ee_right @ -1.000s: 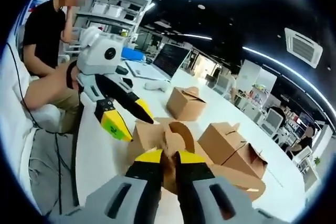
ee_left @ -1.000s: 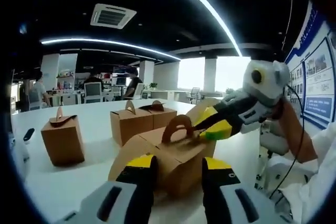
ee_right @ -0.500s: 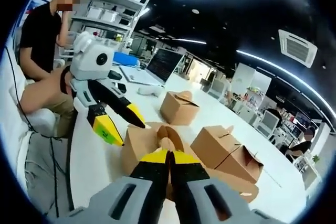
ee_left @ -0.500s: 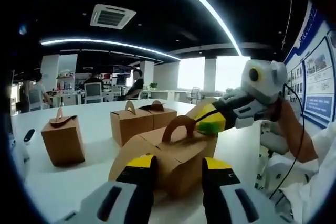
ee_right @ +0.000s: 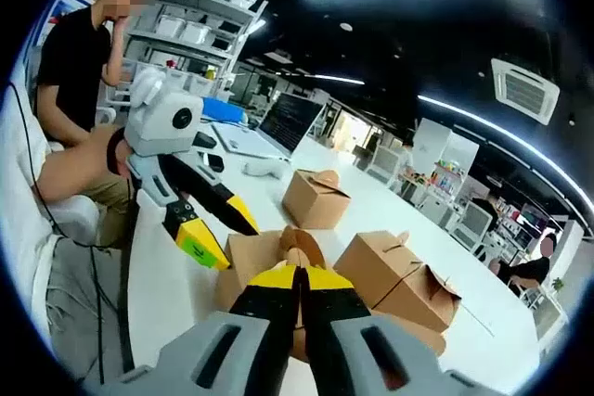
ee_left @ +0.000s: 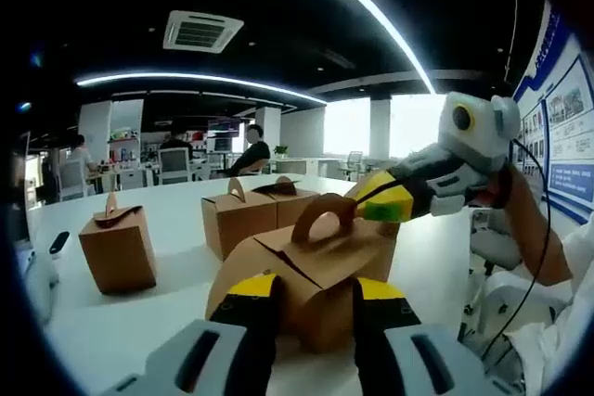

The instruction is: Pick up one paper box from the group, open the paper box, and remove the item inside

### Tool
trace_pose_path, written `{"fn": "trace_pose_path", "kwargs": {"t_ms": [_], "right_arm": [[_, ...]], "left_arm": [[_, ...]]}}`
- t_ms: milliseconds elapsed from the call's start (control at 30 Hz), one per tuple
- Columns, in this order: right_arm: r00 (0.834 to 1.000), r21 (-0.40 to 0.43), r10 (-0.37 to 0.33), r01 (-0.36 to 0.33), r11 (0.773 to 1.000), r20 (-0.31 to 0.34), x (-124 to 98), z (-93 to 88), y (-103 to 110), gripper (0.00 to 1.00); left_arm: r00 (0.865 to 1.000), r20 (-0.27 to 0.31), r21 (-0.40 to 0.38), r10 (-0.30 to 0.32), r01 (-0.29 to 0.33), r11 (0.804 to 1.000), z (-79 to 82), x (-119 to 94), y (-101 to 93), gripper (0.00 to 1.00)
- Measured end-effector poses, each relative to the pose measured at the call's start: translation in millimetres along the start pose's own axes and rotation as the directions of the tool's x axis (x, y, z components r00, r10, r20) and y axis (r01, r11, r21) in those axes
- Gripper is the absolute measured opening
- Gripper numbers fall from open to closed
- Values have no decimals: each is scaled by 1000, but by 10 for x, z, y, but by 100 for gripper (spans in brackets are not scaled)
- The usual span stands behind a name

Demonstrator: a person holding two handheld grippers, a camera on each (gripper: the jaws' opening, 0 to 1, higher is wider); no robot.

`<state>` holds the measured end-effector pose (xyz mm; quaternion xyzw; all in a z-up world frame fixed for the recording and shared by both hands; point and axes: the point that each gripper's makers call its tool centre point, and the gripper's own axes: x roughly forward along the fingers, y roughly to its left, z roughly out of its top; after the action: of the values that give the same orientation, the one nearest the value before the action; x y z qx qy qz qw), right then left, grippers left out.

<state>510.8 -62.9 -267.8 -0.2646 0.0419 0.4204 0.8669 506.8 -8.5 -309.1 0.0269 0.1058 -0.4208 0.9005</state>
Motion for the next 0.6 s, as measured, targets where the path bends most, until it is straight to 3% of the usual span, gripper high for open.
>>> {"fn": "trace_pose_path", "kwargs": {"t_ms": [167, 233, 333, 467, 600], "right_arm": [[1000, 6, 3, -3, 1000, 14, -30, 49, 2, 3], [1000, 10, 4, -4, 1000, 18, -40, 65, 5, 3], [1000, 12, 5, -5, 1000, 23, -43, 70, 3, 3], [1000, 11, 7, -7, 1000, 20, -43, 48, -2, 3], [1000, 14, 9, -10, 1000, 17, -45, 28, -13, 3]], "left_arm": [[999, -39, -23, 7, -8, 1000, -79, 25, -19, 35], [998, -67, 2, 13, -13, 1000, -141, 40, -16, 36], [998, -69, 36, 14, -11, 999, -149, 52, -52, 37], [998, -61, 26, 3, -1, 1000, -124, 60, -17, 39], [1000, -19, 41, -5, 6, 999, -51, 52, -36, 48]]}}
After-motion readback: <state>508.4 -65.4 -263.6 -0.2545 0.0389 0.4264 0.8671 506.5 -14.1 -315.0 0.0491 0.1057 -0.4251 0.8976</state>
